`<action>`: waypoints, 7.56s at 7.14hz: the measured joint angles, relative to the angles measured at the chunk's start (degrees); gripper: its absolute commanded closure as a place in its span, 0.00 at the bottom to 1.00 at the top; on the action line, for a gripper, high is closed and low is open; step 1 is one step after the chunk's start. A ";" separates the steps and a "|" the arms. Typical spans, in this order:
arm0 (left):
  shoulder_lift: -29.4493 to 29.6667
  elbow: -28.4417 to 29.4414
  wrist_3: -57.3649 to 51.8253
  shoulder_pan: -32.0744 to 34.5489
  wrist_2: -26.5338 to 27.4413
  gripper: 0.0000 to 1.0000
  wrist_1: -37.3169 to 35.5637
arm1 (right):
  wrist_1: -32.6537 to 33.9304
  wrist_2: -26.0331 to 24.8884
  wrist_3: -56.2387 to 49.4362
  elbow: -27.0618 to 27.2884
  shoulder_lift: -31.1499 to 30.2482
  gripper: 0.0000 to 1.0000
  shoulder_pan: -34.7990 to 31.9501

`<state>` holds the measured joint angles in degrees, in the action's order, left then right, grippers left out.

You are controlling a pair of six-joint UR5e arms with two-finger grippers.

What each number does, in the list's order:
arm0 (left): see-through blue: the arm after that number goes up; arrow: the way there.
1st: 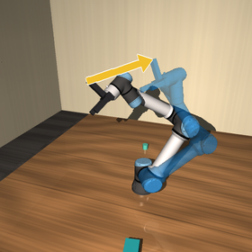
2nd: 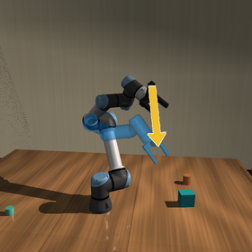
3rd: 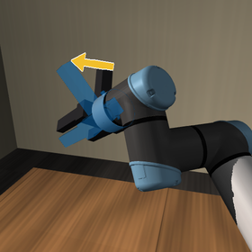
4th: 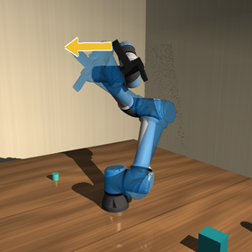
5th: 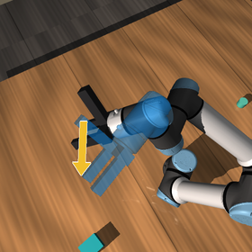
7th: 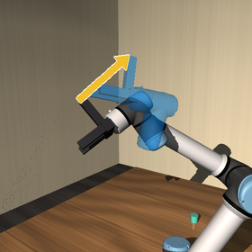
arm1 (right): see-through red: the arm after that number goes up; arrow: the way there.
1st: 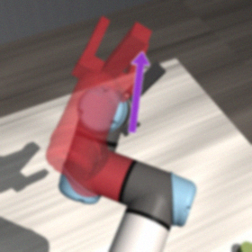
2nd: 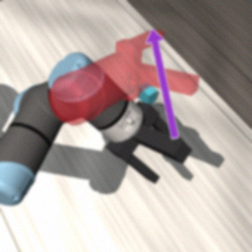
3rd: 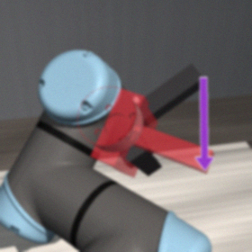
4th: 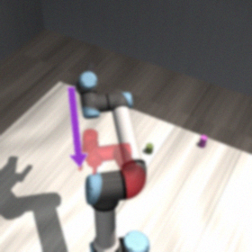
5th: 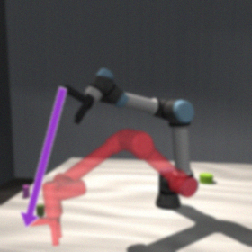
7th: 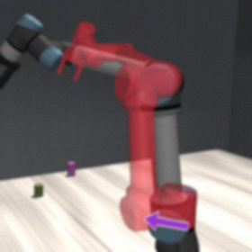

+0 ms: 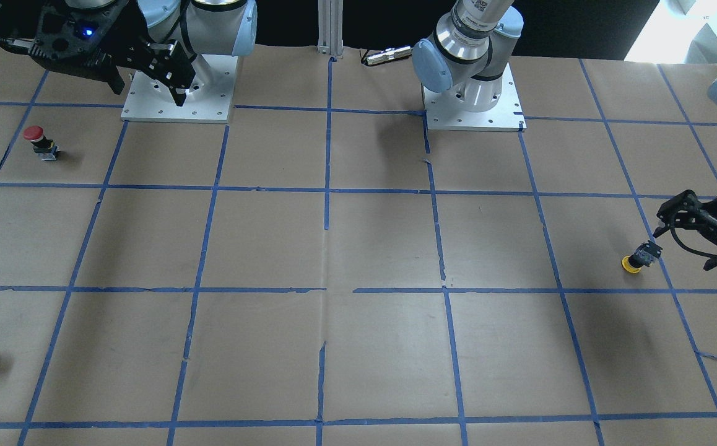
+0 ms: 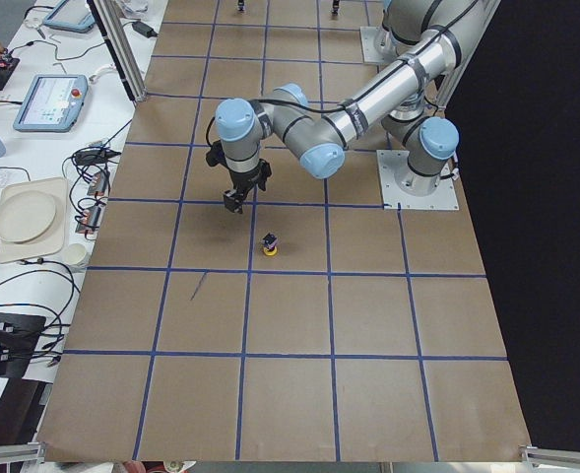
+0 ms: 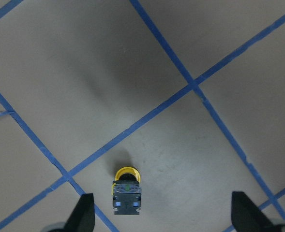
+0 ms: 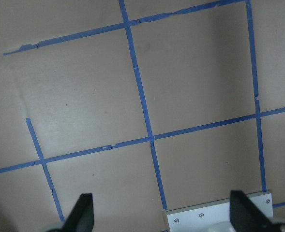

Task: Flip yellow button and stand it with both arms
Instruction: 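Lower the left gripper over the yellow button's base, then close the left gripper on the yellow button's base, then lift the yellow button and carry it toward the right gripper, then hold the button out while the right gripper approaches and closes on the yellow cap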

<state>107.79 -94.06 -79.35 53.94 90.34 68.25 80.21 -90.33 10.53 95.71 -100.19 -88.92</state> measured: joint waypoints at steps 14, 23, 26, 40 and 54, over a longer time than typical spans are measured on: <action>2.57 -13.79 -4.70 -4.20 6.27 0.12 -15.56 | 0.66 0.98 -0.29 -0.20 -0.12 0.00 -0.11; 0.50 -13.86 -4.60 -3.64 6.16 0.89 -14.93 | -2.16 0.99 0.28 -0.09 -0.10 0.00 0.23; -7.11 -13.71 -4.75 -3.17 0.30 0.89 -5.59 | -2.20 1.02 0.30 -0.13 -0.10 0.00 0.24; -24.19 -17.66 -5.67 29.80 -95.57 0.91 70.38 | -11.63 64.52 30.14 8.86 0.01 0.00 13.14; -25.14 -17.12 -5.23 35.71 -97.22 0.90 78.37 | -14.99 57.14 41.55 4.93 -0.29 0.00 10.11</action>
<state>82.65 -111.18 -84.58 89.65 -6.87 146.62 65.22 -33.19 52.07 100.64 -100.48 -78.81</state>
